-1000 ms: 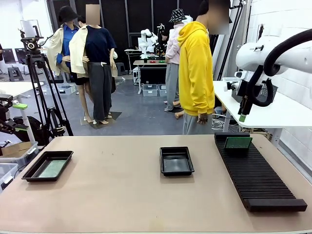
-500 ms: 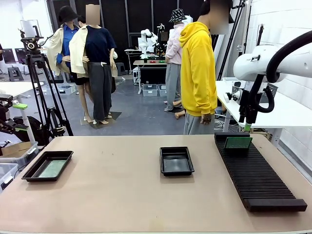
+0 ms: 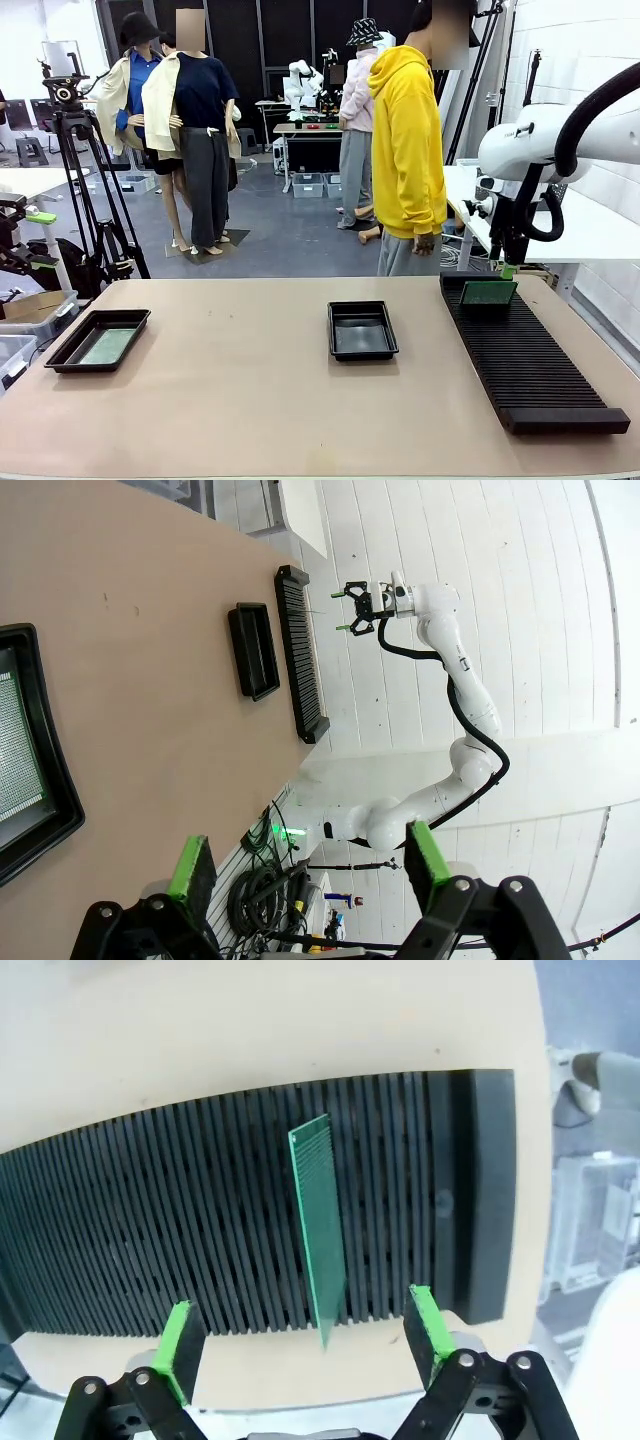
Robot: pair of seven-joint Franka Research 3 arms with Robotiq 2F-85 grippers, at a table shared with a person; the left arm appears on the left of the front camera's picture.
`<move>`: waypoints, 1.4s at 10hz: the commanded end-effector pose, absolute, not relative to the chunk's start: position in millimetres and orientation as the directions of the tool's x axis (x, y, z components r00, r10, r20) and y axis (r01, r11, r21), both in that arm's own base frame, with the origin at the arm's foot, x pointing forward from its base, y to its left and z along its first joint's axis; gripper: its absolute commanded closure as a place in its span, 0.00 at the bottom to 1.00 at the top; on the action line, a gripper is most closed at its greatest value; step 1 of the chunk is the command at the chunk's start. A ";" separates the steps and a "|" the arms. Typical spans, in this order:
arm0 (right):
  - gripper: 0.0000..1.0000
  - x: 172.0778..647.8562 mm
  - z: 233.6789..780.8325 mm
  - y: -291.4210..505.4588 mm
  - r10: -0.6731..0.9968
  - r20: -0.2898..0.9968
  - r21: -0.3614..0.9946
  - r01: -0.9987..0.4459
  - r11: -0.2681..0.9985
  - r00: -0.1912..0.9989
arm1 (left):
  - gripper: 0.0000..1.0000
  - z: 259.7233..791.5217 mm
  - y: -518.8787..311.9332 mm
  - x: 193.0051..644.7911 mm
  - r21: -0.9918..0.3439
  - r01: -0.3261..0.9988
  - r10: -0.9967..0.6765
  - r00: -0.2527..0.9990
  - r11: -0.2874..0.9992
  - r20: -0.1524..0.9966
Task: Inspect and transfer BCBs to ESD trays.
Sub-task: Pick up the Blank PCB from the PCB Rack and place it in the right ESD tray.
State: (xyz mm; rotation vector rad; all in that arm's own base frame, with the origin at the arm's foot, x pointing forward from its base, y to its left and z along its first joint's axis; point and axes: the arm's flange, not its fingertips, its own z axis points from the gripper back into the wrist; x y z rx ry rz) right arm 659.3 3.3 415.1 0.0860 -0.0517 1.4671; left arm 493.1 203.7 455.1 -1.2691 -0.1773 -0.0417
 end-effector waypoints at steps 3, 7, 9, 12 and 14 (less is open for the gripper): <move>0.00 658.3 396.5 8.4 0.986 0.140 0.040 -0.995 0.087 0.092 | 0.00 456.2 204.7 492.9 -0.944 0.129 0.074 0.985 0.302 0.158; 0.00 671.0 383.7 5.8 0.990 0.126 0.056 -0.997 0.062 0.069 | 0.00 456.2 204.7 492.9 -0.944 0.129 0.074 0.985 0.302 0.158; 0.00 673.4 381.2 4.8 0.990 0.125 0.055 -0.997 0.052 0.058 | 0.00 456.2 204.7 492.9 -0.944 0.129 0.074 0.985 0.302 0.158; 0.00 680.5 374.9 4.3 0.992 0.116 0.061 -0.997 0.047 0.054 | 0.00 456.2 204.7 492.9 -0.944 0.129 0.074 0.985 0.302 0.158; 0.00 683.4 372.2 3.9 0.991 0.114 0.047 -0.997 0.059 0.064 | 0.00 456.2 204.7 492.9 -0.944 0.129 0.074 0.985 0.302 0.158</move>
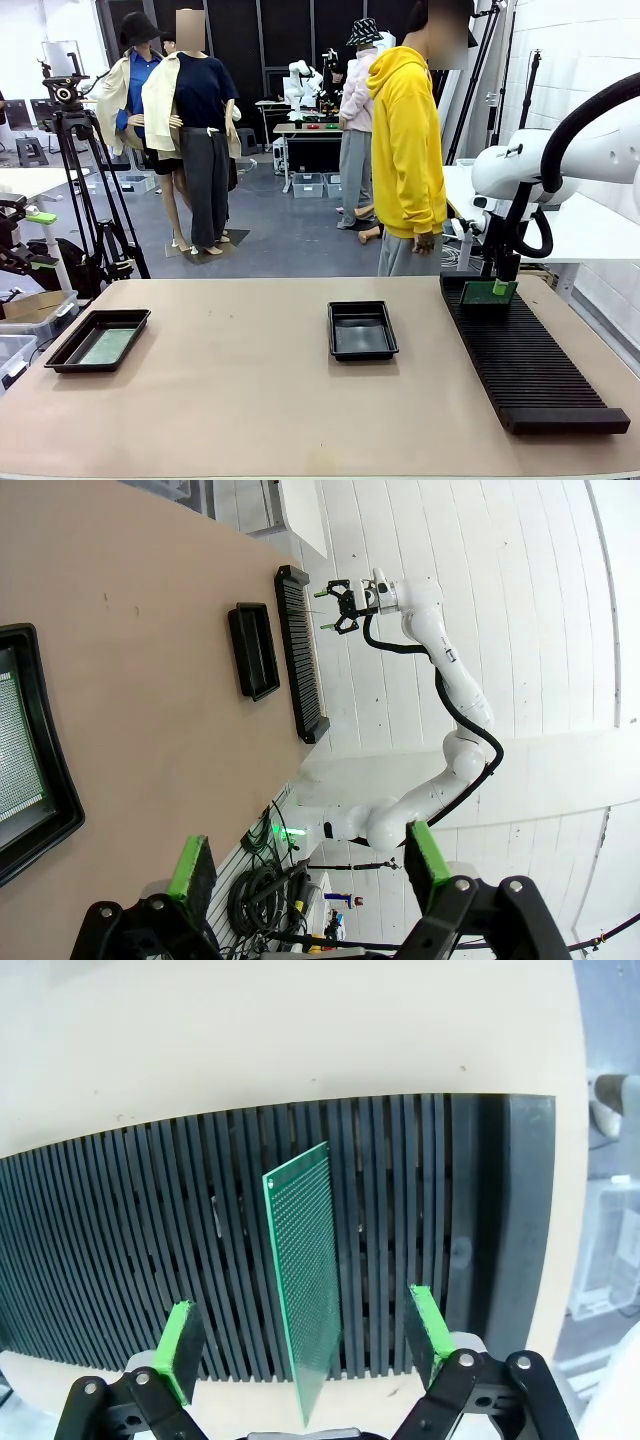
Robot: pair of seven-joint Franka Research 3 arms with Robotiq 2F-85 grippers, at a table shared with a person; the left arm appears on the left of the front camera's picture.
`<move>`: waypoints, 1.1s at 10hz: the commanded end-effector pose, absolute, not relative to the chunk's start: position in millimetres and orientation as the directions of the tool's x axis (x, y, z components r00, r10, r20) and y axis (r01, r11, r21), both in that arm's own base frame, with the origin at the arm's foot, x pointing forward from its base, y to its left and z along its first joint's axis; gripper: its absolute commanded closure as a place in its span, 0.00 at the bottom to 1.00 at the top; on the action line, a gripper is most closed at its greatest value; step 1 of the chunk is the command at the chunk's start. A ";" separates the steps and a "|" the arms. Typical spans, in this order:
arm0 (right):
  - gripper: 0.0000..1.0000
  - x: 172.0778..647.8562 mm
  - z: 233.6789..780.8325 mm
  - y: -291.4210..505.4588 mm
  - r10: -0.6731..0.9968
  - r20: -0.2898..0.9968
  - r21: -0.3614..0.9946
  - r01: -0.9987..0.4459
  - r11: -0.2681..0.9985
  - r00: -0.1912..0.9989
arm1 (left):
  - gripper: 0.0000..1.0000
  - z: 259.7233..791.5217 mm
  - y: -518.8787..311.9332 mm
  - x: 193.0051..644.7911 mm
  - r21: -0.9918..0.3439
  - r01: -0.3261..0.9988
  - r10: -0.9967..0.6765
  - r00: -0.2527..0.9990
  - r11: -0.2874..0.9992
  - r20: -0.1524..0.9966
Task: Inspect and transfer BCBs to ESD trays.
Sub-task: Pick up the Blank PCB from the PCB Rack and place it in the right ESD tray.
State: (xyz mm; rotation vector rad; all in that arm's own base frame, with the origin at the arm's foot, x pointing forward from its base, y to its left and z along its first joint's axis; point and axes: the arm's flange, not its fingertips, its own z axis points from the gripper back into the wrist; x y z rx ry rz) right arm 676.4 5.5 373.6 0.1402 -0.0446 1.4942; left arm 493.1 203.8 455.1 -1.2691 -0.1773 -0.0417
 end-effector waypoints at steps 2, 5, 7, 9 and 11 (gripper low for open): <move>0.00 685.9 370.7 4.5 0.991 0.111 0.039 -0.997 0.069 0.073 | 0.00 456.2 204.7 492.9 -0.944 0.129 0.074 0.985 0.302 0.158; 0.00 687.1 369.8 5.1 0.990 0.108 0.023 -0.996 0.087 0.089 | 0.00 456.2 204.7 492.9 -0.944 0.129 0.074 0.985 0.302 0.158; 0.00 688.3 370.0 5.3 0.990 0.104 0.025 -0.995 0.094 0.096 | 0.00 456.2 204.7 492.9 -0.944 0.129 0.074 0.985 0.302 0.158; 0.05 686.8 370.6 5.5 0.990 0.101 0.023 -0.995 0.095 0.097 | 0.00 456.2 204.7 492.9 -0.944 0.129 0.074 0.985 0.302 0.158; 0.21 686.4 370.9 6.5 0.991 0.092 0.023 -0.995 0.094 0.096 | 0.00 456.2 204.7 492.9 -0.944 0.129 0.074 0.985 0.302 0.158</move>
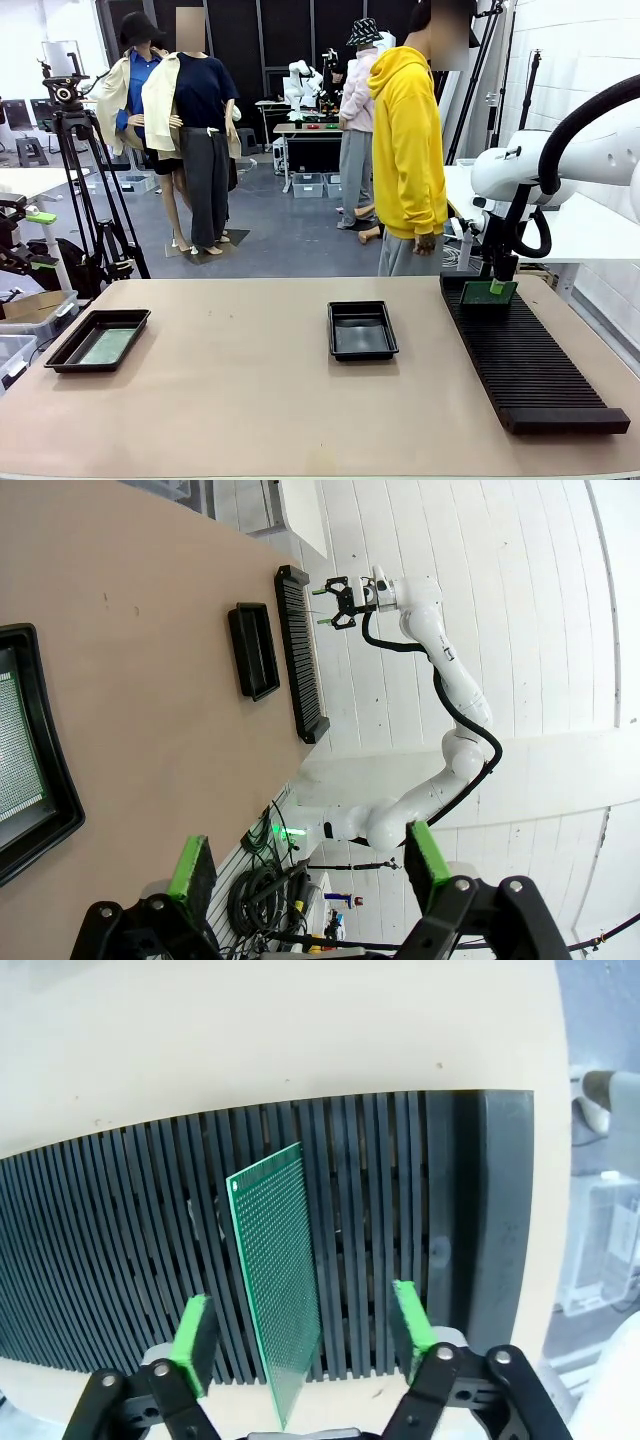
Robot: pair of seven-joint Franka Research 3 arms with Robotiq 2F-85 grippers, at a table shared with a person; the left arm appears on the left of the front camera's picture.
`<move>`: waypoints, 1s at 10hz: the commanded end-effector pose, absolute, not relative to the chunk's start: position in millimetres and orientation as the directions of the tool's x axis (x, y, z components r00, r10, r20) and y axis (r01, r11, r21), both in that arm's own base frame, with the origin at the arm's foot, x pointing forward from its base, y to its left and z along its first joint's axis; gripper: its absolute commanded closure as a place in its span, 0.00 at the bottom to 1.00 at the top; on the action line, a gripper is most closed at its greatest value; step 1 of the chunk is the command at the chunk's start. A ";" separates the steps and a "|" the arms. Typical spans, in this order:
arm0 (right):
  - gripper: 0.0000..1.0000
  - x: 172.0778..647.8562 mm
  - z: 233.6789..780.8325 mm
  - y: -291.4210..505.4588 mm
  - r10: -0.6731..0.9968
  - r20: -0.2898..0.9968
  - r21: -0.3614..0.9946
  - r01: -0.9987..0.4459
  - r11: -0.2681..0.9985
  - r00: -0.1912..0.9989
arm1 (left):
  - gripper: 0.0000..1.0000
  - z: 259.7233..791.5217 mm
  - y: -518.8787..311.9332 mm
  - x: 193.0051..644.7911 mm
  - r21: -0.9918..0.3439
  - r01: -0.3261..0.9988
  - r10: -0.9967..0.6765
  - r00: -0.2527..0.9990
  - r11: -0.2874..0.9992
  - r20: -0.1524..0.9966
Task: Inspect and transfer BCBs to ESD trays.
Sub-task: Pick up the Blank PCB from the PCB Rack and place it in the right ESD tray.
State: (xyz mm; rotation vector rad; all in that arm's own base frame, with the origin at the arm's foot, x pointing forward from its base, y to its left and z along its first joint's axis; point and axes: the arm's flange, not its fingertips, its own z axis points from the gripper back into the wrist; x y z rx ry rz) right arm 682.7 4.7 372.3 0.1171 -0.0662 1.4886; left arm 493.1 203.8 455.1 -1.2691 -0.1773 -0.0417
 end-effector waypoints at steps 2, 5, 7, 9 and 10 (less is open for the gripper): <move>0.44 685.9 371.7 7.2 0.991 0.092 0.021 -0.995 0.094 0.095 | 0.00 456.2 204.7 492.9 -0.944 0.129 0.074 0.985 0.302 0.158; 0.77 685.5 372.8 8.0 0.992 0.090 0.024 -0.996 0.091 0.093 | 0.00 456.2 204.7 492.9 -0.944 0.129 0.074 0.985 0.302 0.158; 0.91 685.8 373.1 8.3 0.992 0.085 0.031 -0.995 0.090 0.093 | 0.00 456.2 204.7 492.9 -0.944 0.129 0.074 0.985 0.302 0.158; 1.00 685.5 373.1 8.4 0.992 0.080 0.034 -0.995 0.091 0.093 | 0.00 456.2 204.7 492.9 -0.944 0.129 0.074 0.985 0.302 0.158; 1.00 684.6 373.1 8.2 0.988 0.087 0.048 -0.992 0.120 0.123 | 0.00 456.2 204.7 492.9 -0.944 0.129 0.074 0.985 0.302 0.158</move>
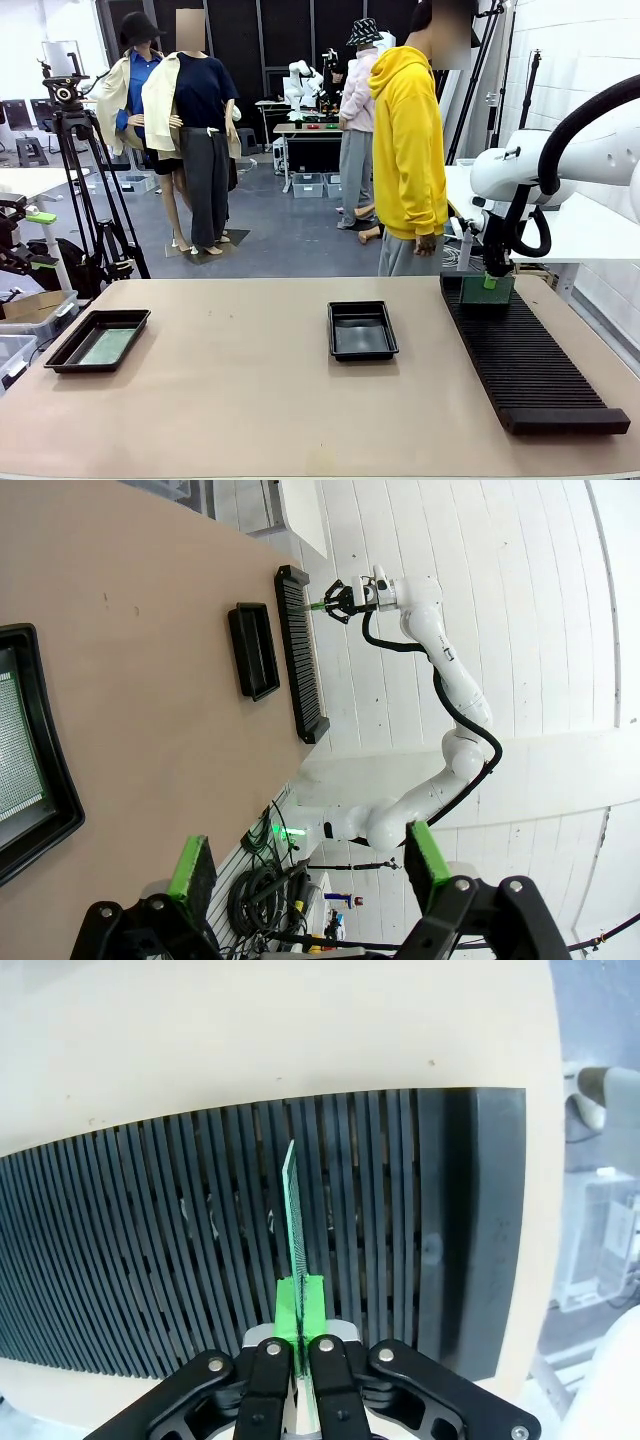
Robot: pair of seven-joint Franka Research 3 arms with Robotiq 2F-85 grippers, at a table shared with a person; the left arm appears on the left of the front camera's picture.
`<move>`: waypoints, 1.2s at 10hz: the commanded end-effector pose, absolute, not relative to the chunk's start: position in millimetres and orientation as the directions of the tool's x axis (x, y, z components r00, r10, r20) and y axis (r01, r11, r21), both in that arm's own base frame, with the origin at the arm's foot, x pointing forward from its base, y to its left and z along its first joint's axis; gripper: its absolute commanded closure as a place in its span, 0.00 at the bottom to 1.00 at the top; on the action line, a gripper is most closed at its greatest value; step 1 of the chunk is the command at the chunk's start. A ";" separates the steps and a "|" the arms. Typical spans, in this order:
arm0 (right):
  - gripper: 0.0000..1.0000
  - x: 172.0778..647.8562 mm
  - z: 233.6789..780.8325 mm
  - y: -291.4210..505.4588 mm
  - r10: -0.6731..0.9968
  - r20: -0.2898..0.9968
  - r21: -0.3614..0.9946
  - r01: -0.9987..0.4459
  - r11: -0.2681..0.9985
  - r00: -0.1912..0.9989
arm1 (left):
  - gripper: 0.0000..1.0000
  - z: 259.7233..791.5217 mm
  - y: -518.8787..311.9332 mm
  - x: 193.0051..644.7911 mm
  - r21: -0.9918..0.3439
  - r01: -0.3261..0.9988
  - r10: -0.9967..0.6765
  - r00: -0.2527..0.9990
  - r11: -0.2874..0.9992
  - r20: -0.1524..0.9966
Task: Inspect and transfer BCBs to ESD trays.
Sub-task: Pick up the Blank PCB from the PCB Rack and place it in the right ESD tray.
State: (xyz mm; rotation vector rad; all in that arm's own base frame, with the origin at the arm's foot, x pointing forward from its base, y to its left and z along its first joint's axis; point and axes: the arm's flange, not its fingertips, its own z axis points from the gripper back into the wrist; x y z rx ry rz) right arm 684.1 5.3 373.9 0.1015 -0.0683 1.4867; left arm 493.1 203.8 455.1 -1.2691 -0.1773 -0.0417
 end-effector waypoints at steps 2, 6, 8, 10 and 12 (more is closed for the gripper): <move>1.00 684.1 373.9 5.3 0.991 0.108 0.026 -0.996 0.081 0.083 | 0.00 456.2 204.7 492.9 -0.944 0.129 0.074 0.985 0.302 0.158; 1.00 684.1 373.9 5.3 0.991 0.108 0.026 -0.996 0.081 0.083 | 0.00 456.2 204.7 492.9 -0.944 0.129 0.074 0.985 0.302 0.158; 1.00 684.1 373.9 5.3 0.991 0.108 0.026 -0.996 0.081 0.083 | 0.00 456.2 204.7 492.9 -0.944 0.129 0.074 0.985 0.302 0.158; 1.00 684.1 373.9 5.3 0.991 0.108 0.026 -0.996 0.081 0.083 | 0.00 456.2 204.7 492.9 -0.944 0.129 0.074 0.985 0.302 0.158; 1.00 680.7 379.9 5.8 0.990 0.110 0.017 -0.996 0.090 0.092 | 0.00 456.2 204.7 492.9 -0.944 0.129 0.074 0.985 0.302 0.158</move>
